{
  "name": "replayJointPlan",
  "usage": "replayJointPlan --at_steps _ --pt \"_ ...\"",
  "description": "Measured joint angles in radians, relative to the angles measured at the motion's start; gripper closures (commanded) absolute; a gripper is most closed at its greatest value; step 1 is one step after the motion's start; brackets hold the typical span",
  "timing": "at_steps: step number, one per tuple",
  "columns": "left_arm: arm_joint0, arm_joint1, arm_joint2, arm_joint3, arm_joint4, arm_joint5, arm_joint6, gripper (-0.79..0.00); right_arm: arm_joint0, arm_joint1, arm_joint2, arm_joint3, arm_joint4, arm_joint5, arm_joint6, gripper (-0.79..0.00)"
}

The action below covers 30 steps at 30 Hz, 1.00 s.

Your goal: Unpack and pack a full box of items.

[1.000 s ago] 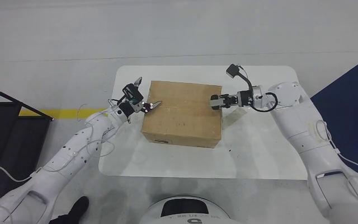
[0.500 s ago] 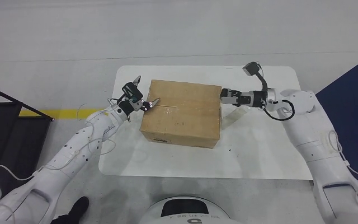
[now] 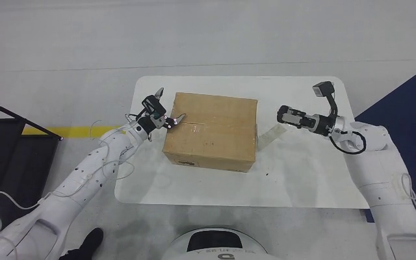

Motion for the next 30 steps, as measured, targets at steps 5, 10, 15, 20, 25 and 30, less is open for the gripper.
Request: replayJointPlan --at_steps 5,10,15,20,25,30 --pt "0.000 0.000 0.000 0.000 0.000 0.000 0.000 -0.785 -0.066 0.001 0.064 0.014 -0.288 -0.045 -0.316 -0.785" --pt "0.000 0.000 0.000 0.000 0.000 0.000 0.000 -0.785 -0.158 -0.008 0.059 -0.034 -0.648 -0.056 -0.626 -0.785" --pt "0.000 0.000 0.000 0.000 0.000 0.000 0.000 -0.785 -0.180 -0.010 0.059 -0.046 -0.693 -0.059 -0.695 -0.785" --pt "0.000 0.000 0.000 0.000 0.000 0.000 0.000 -0.785 -0.179 -0.010 0.059 -0.046 -0.692 -0.059 -0.693 -0.785" --pt "0.000 0.000 0.000 0.000 0.000 0.000 0.000 -0.785 -0.187 -0.012 0.025 -0.090 -0.855 0.032 -0.710 -0.785" --pt "0.000 0.000 0.000 0.000 0.000 0.000 0.000 -0.785 -0.257 -0.010 0.002 -0.144 -1.207 0.076 -0.830 -0.785"
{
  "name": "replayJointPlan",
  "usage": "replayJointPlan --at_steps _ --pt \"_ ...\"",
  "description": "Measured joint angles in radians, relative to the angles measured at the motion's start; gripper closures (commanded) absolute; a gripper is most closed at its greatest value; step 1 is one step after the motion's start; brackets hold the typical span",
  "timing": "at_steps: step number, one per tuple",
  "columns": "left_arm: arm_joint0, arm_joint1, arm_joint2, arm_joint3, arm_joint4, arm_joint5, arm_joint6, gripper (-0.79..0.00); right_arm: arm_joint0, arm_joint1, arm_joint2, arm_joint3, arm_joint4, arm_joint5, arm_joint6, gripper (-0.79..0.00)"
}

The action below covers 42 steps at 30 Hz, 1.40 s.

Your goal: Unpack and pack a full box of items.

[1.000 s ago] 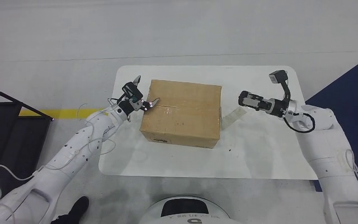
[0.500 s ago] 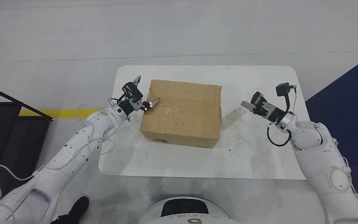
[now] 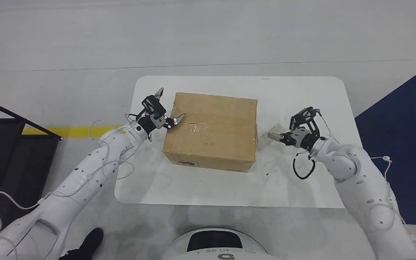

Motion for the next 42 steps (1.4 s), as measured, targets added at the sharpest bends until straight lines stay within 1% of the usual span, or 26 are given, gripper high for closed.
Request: replayJointPlan --at_steps 2,5,8,13,20,25,28,33,42 --pt "0.000 0.000 0.000 0.000 0.000 0.000 0.000 -0.785 -0.031 0.003 0.004 -0.018 -0.080 -0.006 -0.043 -0.785" --pt "0.000 0.000 0.000 0.000 0.000 0.000 0.000 -0.785 -0.073 0.007 0.011 -0.056 -0.161 -0.007 -0.074 -0.785" --pt "0.000 0.000 0.000 0.000 0.000 0.000 0.000 -0.785 -0.106 0.008 0.014 -0.094 -0.192 -0.009 -0.092 -0.785" --pt "0.000 0.000 0.000 0.000 0.000 0.000 0.000 -0.785 -0.111 0.000 -0.010 -0.120 -0.181 0.012 -0.124 -0.785" --pt "0.000 0.000 0.000 0.000 0.000 0.000 0.000 -0.785 -0.061 -0.023 -0.084 -0.101 -0.186 0.087 -0.177 -0.785" --pt "0.000 0.000 0.000 0.000 0.000 0.000 0.000 -0.785 -0.027 -0.036 -0.112 -0.077 -0.166 0.120 -0.201 -0.785" --pt "0.000 0.000 0.000 0.000 0.000 0.000 0.000 -0.785 -0.003 -0.045 -0.112 -0.072 -0.106 0.141 -0.230 -0.785" --pt "0.000 0.000 0.000 0.000 0.000 0.000 0.000 -0.785 0.007 -0.051 -0.087 -0.084 -0.012 0.131 -0.283 -0.785" --pt "0.000 0.000 0.000 0.000 0.000 0.000 0.000 -0.785 -0.034 -0.056 -0.068 -0.179 -0.045 0.185 -0.299 -0.785"
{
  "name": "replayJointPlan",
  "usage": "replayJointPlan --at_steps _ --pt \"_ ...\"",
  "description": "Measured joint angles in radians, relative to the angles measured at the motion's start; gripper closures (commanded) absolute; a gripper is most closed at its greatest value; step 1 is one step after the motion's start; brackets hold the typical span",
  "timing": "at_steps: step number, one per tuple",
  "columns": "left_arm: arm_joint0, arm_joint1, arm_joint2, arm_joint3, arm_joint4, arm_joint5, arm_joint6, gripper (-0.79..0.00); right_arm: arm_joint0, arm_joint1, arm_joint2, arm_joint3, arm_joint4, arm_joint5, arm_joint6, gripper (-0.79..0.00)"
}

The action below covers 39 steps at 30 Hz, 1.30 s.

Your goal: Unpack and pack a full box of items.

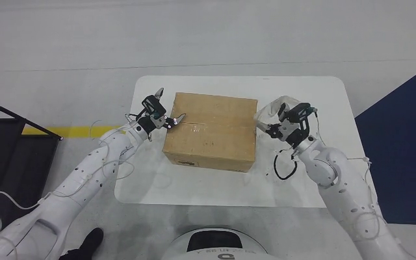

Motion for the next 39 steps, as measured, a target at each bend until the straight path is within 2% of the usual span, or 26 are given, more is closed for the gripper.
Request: replayJointPlan --at_steps 4,8,11,17,20,22,25,29,33,35,39 --pt "0.000 0.000 0.000 0.000 0.000 0.000 0.000 -0.785 -0.032 -0.003 0.002 -0.083 -0.053 0.091 0.011 -0.785" --pt "0.000 0.000 0.000 0.000 0.000 0.000 0.000 -0.785 -0.062 -0.015 -0.058 -0.208 -0.198 0.286 0.087 -0.785" --pt "0.000 0.000 0.000 0.000 0.000 0.000 0.000 -0.785 -0.042 -0.029 -0.129 -0.251 -0.288 0.400 0.160 -0.785" --pt "0.000 0.000 0.000 0.000 0.000 0.000 0.000 -0.785 0.030 -0.059 -0.248 -0.277 -0.367 0.514 0.265 -0.785" --pt "0.000 0.000 0.000 0.000 0.000 0.000 0.000 -0.785 0.044 -0.069 -0.282 -0.304 -0.403 0.534 0.296 -0.785" --pt "0.000 0.000 0.000 0.000 0.000 0.000 0.000 -0.785 0.038 -0.070 -0.280 -0.332 -0.379 0.508 0.303 -0.785" --pt "0.000 0.000 0.000 0.000 0.000 0.000 0.000 -0.785 -0.002 -0.061 -0.216 -0.385 -0.251 0.393 0.303 -0.785" --pt "0.000 0.000 0.000 0.000 0.000 0.000 0.000 -0.785 -0.103 -0.033 -0.022 -0.421 0.015 0.157 0.282 -0.785" --pt "0.000 0.000 0.000 0.000 0.000 0.000 0.000 -0.785 -0.218 -0.008 0.190 -0.391 0.238 -0.059 0.302 -0.785" --pt "0.000 0.000 0.000 0.000 0.000 0.000 0.000 -0.785 -0.252 -0.002 0.273 -0.381 0.273 -0.089 0.326 -0.785" --pt "0.000 0.000 0.000 0.000 0.000 0.000 0.000 -0.785 -0.250 -0.002 0.269 -0.382 0.269 -0.075 0.327 -0.785"
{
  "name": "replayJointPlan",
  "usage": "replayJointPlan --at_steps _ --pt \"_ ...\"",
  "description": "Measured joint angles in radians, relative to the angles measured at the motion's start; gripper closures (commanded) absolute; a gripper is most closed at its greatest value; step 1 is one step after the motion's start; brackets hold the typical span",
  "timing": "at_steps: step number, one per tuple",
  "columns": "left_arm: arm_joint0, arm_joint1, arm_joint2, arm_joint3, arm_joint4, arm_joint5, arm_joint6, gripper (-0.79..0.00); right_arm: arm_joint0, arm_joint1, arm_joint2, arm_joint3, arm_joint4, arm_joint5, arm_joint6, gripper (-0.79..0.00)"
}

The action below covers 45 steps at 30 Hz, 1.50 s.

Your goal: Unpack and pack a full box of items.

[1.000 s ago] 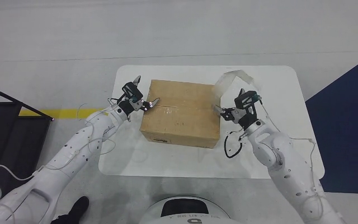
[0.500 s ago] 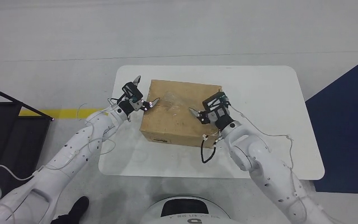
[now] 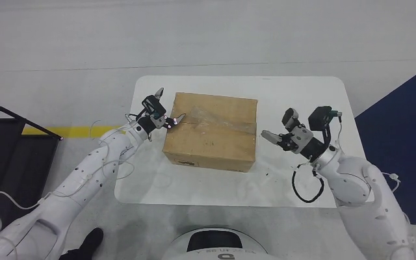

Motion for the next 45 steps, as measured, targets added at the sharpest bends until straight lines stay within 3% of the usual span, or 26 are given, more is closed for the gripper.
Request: replayJointPlan --at_steps 5,8,10,15,26,37,45 --pt "0.000 0.000 0.000 0.000 0.000 0.000 0.000 -0.785 0.004 0.000 -0.024 0.022 0.034 -0.034 0.020 -0.785" --pt "0.000 0.000 0.000 0.000 0.000 0.000 0.000 -0.785 0.066 0.004 -0.063 0.143 0.238 -0.154 0.126 -0.785" --pt "0.000 0.000 0.000 0.000 0.000 0.000 0.000 -0.785 0.113 0.005 -0.092 0.210 0.380 -0.176 0.202 -0.785" --pt "0.000 0.000 0.000 0.000 0.000 0.000 0.000 -0.785 0.223 0.004 -0.155 0.324 0.591 -0.151 0.353 -0.785" --pt "0.000 0.000 0.000 0.000 0.000 0.000 0.000 -0.785 0.336 -0.003 -0.253 0.398 0.696 -0.037 0.502 -0.785" --pt "0.000 0.000 0.000 0.000 0.000 0.000 0.000 -0.785 0.406 -0.020 -0.340 0.417 0.713 0.025 0.504 -0.785" --pt "0.000 0.000 0.000 0.000 0.000 0.000 0.000 -0.785 0.300 -0.008 -0.235 0.345 0.744 -0.156 0.392 -0.785"
